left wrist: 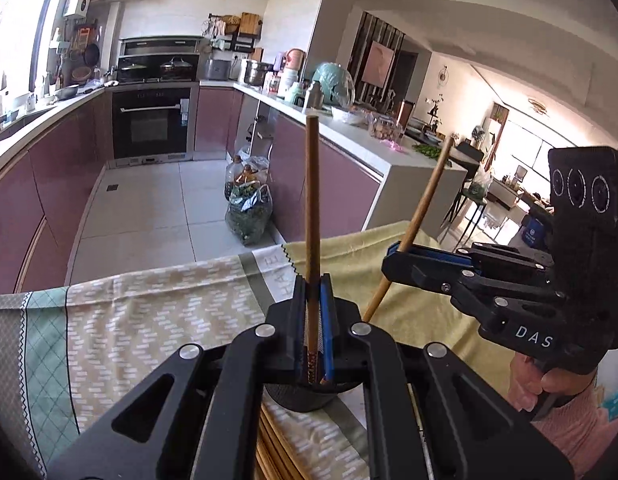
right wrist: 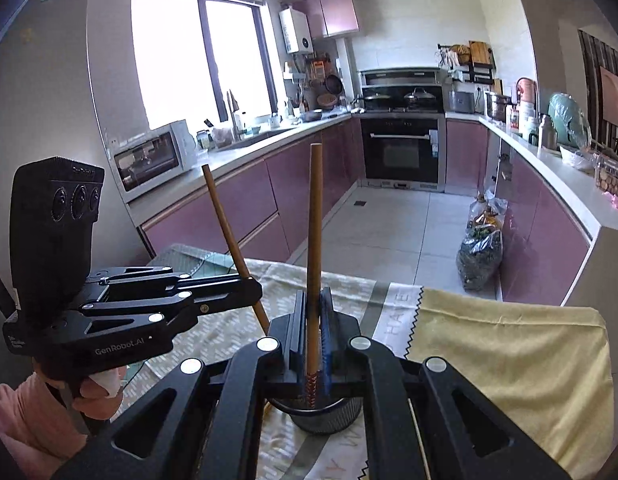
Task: Organize utensils
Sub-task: 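Lift both held chopsticks upright and carry them over the mesh cup, then lower both chopsticks into the mesh cup and open both tools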
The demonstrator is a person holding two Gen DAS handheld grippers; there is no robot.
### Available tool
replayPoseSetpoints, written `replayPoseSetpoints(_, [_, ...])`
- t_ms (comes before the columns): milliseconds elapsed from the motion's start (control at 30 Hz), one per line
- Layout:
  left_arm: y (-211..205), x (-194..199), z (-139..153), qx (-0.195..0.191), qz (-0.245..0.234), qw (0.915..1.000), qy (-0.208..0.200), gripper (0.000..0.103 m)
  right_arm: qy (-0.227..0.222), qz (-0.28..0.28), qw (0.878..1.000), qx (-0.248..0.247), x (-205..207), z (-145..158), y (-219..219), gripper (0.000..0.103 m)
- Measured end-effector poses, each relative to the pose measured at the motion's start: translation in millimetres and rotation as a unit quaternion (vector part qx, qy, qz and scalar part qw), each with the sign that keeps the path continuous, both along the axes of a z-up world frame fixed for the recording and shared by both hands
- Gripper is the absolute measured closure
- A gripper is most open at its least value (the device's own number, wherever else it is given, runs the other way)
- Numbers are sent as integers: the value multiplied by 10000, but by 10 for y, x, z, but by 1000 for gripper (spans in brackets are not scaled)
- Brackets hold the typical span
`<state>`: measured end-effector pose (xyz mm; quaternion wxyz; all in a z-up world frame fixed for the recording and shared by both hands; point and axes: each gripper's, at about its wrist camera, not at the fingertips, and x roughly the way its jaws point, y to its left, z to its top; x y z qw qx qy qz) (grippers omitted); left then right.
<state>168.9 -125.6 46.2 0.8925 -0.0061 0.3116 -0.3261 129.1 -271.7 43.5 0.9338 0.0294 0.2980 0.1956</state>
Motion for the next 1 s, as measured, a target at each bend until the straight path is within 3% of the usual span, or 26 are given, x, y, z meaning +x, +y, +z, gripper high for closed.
replayPoseSetpoints(133, [-102,141,-260,267,-55,9995,132,95,433,107,9989,-130,107,-170,132,97])
replayPoseSetpoints(367, [-123,358,-460,451,20,9987,257,95,677,-58,9976,-119,319,-292,147,95])
replayPoseSetpoints(467, [-92,381,-479,460,104,9986,252,81,692,-171,9975,-14,359,-325,124,92])
replayPoseSetpoints(533, [-45,337,-466,462,231,9986,135,70,639,-203,9977,92,352,-319,91,80])
replayPoseSetpoints(800, [406,-70,-373,517,756,9945,-510,54,145,-202,9989,386,-5,-156,-8,76])
replayPoseSetpoints(1000, [681,-360,-621,905,844,9915,-404,47,108,354,9989,291,-454,-229,217,67])
